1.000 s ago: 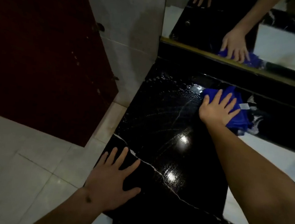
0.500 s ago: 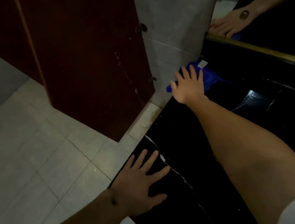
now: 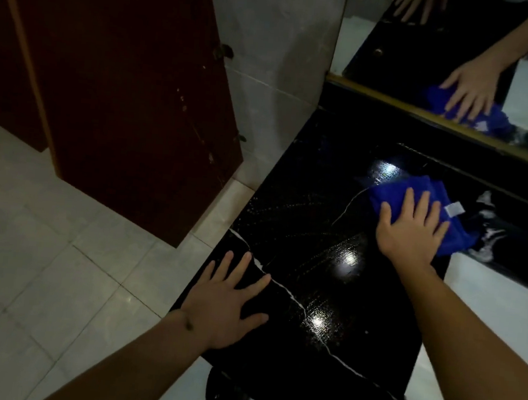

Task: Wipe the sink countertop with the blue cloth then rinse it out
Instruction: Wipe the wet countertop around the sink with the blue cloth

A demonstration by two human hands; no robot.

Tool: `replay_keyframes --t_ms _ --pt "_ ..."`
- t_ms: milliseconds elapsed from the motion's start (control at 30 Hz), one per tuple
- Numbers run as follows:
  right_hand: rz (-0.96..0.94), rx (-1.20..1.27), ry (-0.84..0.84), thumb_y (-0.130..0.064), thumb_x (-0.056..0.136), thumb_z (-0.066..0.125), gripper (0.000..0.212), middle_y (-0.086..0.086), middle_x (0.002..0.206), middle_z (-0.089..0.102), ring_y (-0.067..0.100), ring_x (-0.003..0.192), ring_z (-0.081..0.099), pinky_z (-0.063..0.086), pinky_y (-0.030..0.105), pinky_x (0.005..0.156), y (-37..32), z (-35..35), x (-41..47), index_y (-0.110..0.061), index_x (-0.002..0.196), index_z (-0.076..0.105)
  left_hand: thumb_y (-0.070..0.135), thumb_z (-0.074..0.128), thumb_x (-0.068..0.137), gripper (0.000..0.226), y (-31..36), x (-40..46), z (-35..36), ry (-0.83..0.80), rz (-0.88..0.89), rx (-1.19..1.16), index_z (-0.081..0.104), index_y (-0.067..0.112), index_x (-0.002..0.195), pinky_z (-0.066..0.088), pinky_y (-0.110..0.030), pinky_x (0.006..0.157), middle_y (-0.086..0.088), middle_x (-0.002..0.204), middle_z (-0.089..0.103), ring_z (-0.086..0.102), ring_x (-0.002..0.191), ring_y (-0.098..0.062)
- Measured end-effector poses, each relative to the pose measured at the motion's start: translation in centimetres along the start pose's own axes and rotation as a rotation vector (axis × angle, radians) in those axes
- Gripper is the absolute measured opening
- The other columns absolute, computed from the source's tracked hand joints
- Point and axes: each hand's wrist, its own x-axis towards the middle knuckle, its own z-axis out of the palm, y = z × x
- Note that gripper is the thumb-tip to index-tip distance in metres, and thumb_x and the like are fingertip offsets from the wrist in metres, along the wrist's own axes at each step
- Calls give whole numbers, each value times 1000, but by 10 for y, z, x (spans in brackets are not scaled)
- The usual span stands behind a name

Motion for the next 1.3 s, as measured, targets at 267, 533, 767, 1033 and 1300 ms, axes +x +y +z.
replay_keyframes --t_ms 267,533,767,1033,1300 --pt "-114 -37 -42 -58 100 20 70 11 168 1 33 154 -4 -7 58 120 -96 11 65 -24 160 9 80 18 90 72 -4 -1 13 59 20 -17 -18 56 147 -12 -45 122 1 157 -37 -34 145 -29" --pt "-464 -68 -130 -60 99 10 66 6 168 -5 31 153 -10 -12 55 121 -171 22 93 -33 159 2 80 20 91 68 -2 -1 12 49 9 -104 -20 62 143 -20 -42 118 9 155 -42 -42 141 -24" --pt "-637 -110 -169 -62 99 8 66 4 168 -5 29 154 -11 -10 56 121 -170 37 -6 -36 159 2 79 4 89 63 26 -41 33 34 -120 -185 -11 59 147 -17 -44 120 13 157 -33 -32 146 -18" --pt "-715 -83 -178 -61 100 10 65 5 168 -4 30 153 -11 -12 57 120 -149 60 -144 -33 159 3 81 -15 78 79 -14 -115 88 140 -216 -210 -1 54 151 -11 -42 120 14 158 -23 -22 149 -14" --pt "-751 -96 -152 -58 101 9 65 6 168 -5 28 154 -12 -5 56 122 -125 70 -266 -31 159 2 70 15 94 73 -42 -120 97 157 -226 -600 18 31 157 4 -40 123 9 165 4 -2 152 -13"
